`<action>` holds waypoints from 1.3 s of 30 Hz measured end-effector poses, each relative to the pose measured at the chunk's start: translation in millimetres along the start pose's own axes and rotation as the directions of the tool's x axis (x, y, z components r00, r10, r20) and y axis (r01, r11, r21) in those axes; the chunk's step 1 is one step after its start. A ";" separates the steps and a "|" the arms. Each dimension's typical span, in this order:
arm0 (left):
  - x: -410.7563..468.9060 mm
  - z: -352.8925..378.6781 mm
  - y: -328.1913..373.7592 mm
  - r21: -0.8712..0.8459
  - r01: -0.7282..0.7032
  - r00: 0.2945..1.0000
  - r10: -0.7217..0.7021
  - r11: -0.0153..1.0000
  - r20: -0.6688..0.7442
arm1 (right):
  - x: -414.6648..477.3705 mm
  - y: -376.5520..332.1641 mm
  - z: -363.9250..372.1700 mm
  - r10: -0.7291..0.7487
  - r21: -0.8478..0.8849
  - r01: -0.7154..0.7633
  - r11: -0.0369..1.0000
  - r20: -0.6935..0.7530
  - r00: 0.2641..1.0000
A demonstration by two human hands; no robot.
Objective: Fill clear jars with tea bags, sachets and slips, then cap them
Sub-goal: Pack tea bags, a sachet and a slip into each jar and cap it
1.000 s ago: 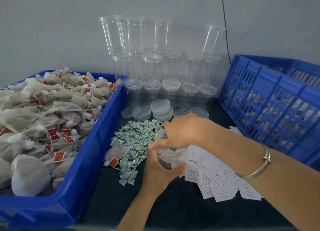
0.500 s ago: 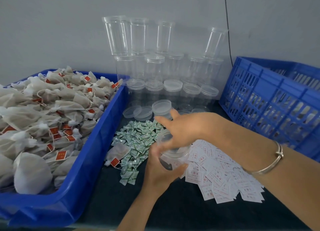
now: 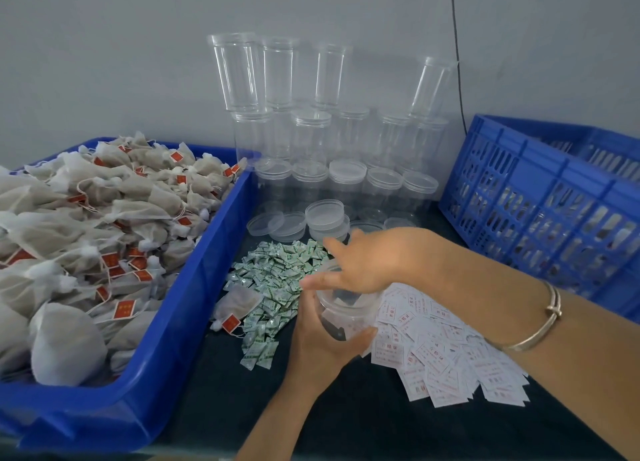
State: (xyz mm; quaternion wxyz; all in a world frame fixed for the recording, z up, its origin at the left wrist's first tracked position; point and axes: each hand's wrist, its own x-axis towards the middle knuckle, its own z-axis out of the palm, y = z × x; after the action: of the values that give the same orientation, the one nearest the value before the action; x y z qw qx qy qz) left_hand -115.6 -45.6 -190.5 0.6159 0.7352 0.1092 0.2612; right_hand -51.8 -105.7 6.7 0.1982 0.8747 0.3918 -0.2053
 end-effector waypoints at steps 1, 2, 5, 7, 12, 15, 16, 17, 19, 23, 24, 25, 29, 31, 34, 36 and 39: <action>-0.4 -0.1 -0.9 -0.002 0.002 1.000 -0.002 1.000 -0.006 | 0.2 -1.5 0.3 0.003 -0.021 -0.004 1.000 -0.027 1.000; -0.7 -0.3 -1.2 0.006 -0.003 1.000 0.003 1.000 -0.011 | -0.8 -1.3 -0.9 -0.034 -0.042 0.032 0.999 -0.042 0.999; -1.2 0.8 -0.8 0.014 -0.020 1.000 0.020 1.000 -0.013 | -8.2 8.3 -9.1 -0.195 -0.015 0.196 0.981 0.037 0.980; -0.4 0.8 -0.7 0.017 -0.022 1.000 0.022 1.000 -0.015 | -8.7 14.4 -10.6 -0.213 0.002 0.214 0.977 0.099 0.972; -0.7 0.3 -0.9 0.051 0.004 1.000 -0.004 0.999 -0.013 | 2.8 -1.2 1.2 -0.023 -0.011 0.022 1.000 -0.029 0.999; -2.2 0.1 0.9 0.050 -0.012 1.000 0.012 0.999 -0.010 | -1.3 -3.3 -5.7 -0.136 -0.064 0.134 0.989 -0.024 0.990; -2.7 0.0 1.7 0.049 -0.024 1.000 0.025 0.999 -0.011 | -3.6 -1.1 -9.4 -0.191 -0.059 0.192 0.980 0.024 0.981; -2.5 -0.2 2.1 0.053 -0.035 0.999 0.036 0.998 -0.013 | -4.6 1.9 -11.5 -0.226 -0.065 0.231 0.971 0.074 0.971; -1.4 -0.8 2.8 0.056 -0.037 0.999 0.038 0.998 -0.011 | -3.4 4.6 -10.2 -0.210 -0.060 0.220 0.974 0.148 0.967; 0.1 -0.8 1.5 0.031 -0.002 1.000 0.002 1.000 0.004 | 1.2 -0.3 -1.0 -0.032 -0.002 0.032 0.999 0.039 0.999; -0.1 -0.9 0.9 0.020 -0.001 1.000 0.001 1.000 0.001 | 2.7 0.9 -0.1 -0.020 -0.010 0.020 1.000 0.006 1.000; -0.6 -0.8 1.2 0.020 -0.005 1.000 0.005 1.000 -0.001 | 2.9 1.9 -0.2 -0.041 -0.018 0.041 0.999 -0.007 0.999; -1.3 0.3 1.2 0.021 -0.032 0.999 0.033 0.999 -0.014 | -5.4 9.6 -8.5 -0.222 -0.023 0.223 0.975 0.051 0.974; -1.4 -0.5 2.3 0.039 -0.043 0.999 0.044 0.998 -0.024 | -7.3 16.1 -13.1 -0.295 -0.026 0.295 0.955 -0.010 0.955; -2.5 -1.6 2.6 0.046 -0.042 0.999 0.043 0.998 -0.018 | -8.1 36.8 -22.4 -0.297 0.130 0.336 0.933 -0.251 0.921; -3.7 -1.4 3.3 0.049 -0.046 0.999 0.046 0.998 -0.011 | -6.3 58.4 -25.7 -0.163 0.291 0.298 0.909 -0.411 0.897; -4.3 -1.3 4.6 0.034 -0.038 0.999 0.038 0.999 0.004 | 13.2 88.7 -10.3 0.099 0.432 0.178 0.884 -0.546 0.832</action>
State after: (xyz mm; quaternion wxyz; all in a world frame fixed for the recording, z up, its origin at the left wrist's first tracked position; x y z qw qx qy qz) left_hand -120.6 -47.6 -187.0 0.5983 0.7480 0.0986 0.2699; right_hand 26.3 -147.0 25.0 -0.1438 0.9089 0.3898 -0.0354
